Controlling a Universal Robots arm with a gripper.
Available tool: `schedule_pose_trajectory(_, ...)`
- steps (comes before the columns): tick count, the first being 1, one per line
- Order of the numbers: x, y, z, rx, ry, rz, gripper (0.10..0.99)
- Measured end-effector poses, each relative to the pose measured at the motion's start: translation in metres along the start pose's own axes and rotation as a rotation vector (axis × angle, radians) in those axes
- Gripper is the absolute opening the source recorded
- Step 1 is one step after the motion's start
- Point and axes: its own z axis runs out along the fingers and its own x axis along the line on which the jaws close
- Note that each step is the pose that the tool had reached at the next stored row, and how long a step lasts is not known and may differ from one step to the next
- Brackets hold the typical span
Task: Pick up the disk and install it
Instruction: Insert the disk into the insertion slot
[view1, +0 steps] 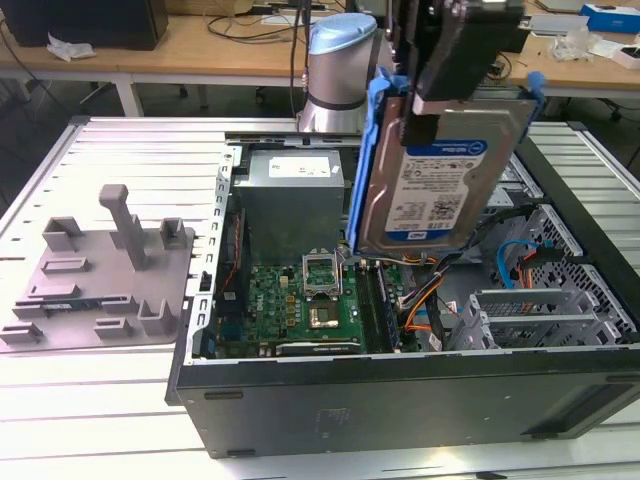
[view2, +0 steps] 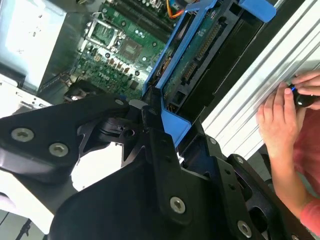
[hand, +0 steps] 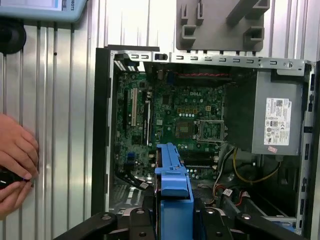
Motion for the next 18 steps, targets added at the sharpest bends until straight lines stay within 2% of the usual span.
schedule_pose_trajectory(9, 0.0115, -0.0202, 0.0016, 0.019, 0.0009, 0.0, 0.369)
schedule_pose_trajectory(12, 0.0136, -0.0226, 0.0019, 0.021, 0.0009, 0.0, 0.369)
schedule_pose_trajectory(18, 0.0144, -0.0227, 0.0019, 0.021, 0.001, 0.002, 0.369)
